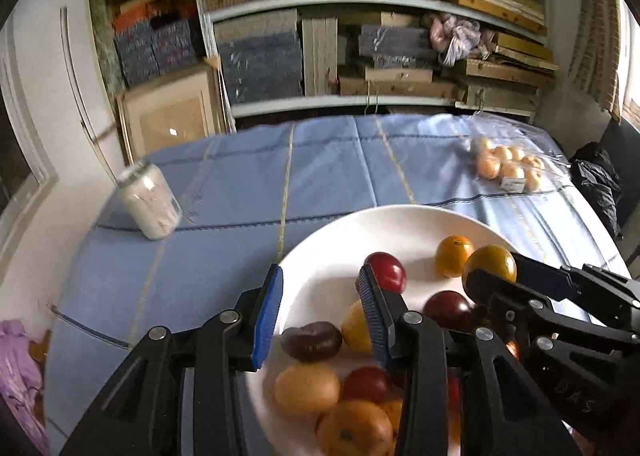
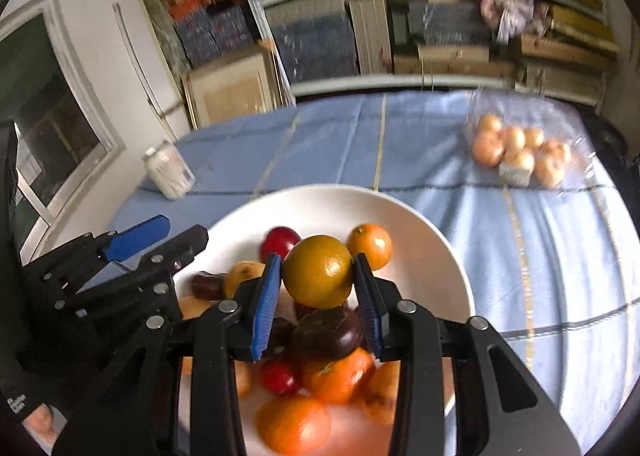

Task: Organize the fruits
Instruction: 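Lower the apple onto the plate with the left tool while the right tool places the yellow fruit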

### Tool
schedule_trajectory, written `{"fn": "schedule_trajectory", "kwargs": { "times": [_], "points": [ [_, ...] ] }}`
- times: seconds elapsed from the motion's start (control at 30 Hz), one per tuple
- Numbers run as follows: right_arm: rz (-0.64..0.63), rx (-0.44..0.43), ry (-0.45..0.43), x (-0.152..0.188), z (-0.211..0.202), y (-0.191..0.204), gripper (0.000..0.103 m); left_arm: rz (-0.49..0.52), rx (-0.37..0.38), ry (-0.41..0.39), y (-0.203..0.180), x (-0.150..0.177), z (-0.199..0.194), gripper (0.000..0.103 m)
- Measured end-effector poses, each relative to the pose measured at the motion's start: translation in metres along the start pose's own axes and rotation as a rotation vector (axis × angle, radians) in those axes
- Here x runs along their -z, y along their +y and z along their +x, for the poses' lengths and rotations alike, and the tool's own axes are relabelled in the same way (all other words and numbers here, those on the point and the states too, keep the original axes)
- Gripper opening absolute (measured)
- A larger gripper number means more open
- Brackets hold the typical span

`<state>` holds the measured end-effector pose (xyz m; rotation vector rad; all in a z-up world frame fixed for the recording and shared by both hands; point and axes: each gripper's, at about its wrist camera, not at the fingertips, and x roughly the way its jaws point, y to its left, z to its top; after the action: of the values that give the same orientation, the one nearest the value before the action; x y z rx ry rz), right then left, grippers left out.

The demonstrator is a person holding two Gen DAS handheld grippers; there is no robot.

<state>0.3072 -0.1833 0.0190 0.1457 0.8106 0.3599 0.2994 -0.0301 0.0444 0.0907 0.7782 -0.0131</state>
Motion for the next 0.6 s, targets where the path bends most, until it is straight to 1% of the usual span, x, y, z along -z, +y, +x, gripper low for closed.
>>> {"fn": "schedule_trajectory", "kwargs": {
  "times": [0.03,0.1,0.13,0.2,0.3,0.33,0.4,0.47,0.5,0.53,0.57,0.6],
  "points": [
    [-0.010,0.003,0.010,-0.001,0.006,-0.001,0.037,-0.007,0.005,0.005,0.001,0.000,0.005,0.040],
    [-0.014,-0.001,0.015,-0.001,0.011,-0.003,0.038,-0.018,0.020,0.007,0.005,0.000,0.011,0.047],
    [-0.007,-0.001,0.009,-0.002,0.013,-0.004,0.038,-0.025,0.023,0.003,0.006,0.000,0.013,0.048],
    [0.018,-0.023,0.006,-0.003,0.011,-0.006,0.038,-0.035,0.025,-0.002,0.007,0.001,0.011,0.052],
    [0.039,-0.029,-0.010,-0.006,0.001,-0.013,0.038,-0.039,0.018,-0.001,0.007,0.004,0.004,0.054],
    [0.041,-0.032,-0.026,-0.007,-0.009,-0.013,0.038,-0.037,0.017,-0.001,0.007,0.004,0.001,0.055],
    [0.042,-0.034,-0.064,-0.008,-0.030,-0.011,0.038,-0.039,0.010,-0.011,0.009,0.006,-0.013,0.060],
    [0.031,-0.045,-0.119,-0.007,-0.062,-0.005,0.042,-0.053,0.008,-0.040,0.013,0.009,-0.036,0.062],
    [0.024,-0.048,-0.145,-0.005,-0.077,-0.001,0.047,-0.060,0.011,-0.052,0.014,0.010,-0.048,0.063],
    [0.012,-0.053,-0.179,-0.002,-0.098,0.004,0.051,-0.065,0.014,-0.063,0.016,0.012,-0.059,0.067],
    [0.003,-0.057,-0.203,0.003,-0.113,0.008,0.053,-0.074,0.010,-0.086,0.018,0.017,-0.077,0.075],
    [-0.009,-0.061,-0.234,0.010,-0.132,0.014,0.058,-0.077,0.006,-0.100,0.018,0.020,-0.088,0.078]
  ]
}}
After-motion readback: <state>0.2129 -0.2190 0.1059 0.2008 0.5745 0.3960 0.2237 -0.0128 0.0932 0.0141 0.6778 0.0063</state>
